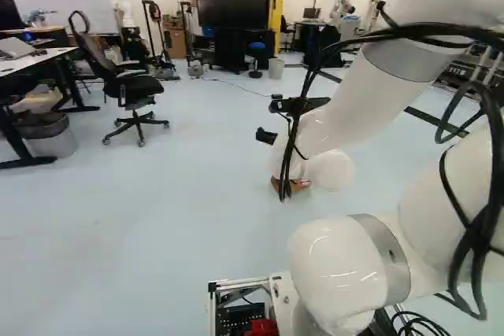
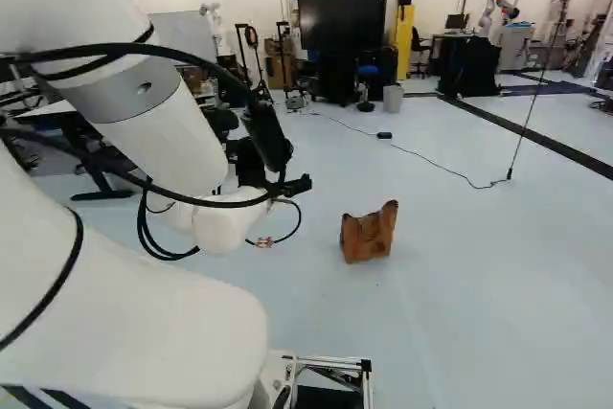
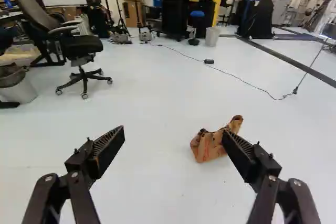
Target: Pick up the grocery bag from the ground
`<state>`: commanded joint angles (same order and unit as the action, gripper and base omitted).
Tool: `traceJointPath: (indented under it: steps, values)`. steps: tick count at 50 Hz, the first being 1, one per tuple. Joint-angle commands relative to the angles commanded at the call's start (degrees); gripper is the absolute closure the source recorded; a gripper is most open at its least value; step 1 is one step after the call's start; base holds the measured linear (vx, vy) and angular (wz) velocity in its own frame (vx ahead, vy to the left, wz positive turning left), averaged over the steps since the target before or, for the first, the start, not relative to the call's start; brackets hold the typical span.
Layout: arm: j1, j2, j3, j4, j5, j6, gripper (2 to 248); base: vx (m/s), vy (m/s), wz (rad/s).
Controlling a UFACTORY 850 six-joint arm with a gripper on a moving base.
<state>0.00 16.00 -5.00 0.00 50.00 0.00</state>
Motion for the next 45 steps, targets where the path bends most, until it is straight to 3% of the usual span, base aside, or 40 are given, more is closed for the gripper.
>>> traceJointPath:
  steps: [45]
  values:
    - [0.00,0.00,0.00,0.00,0.00,0.00,3,0.170,-0.113,-0.332]
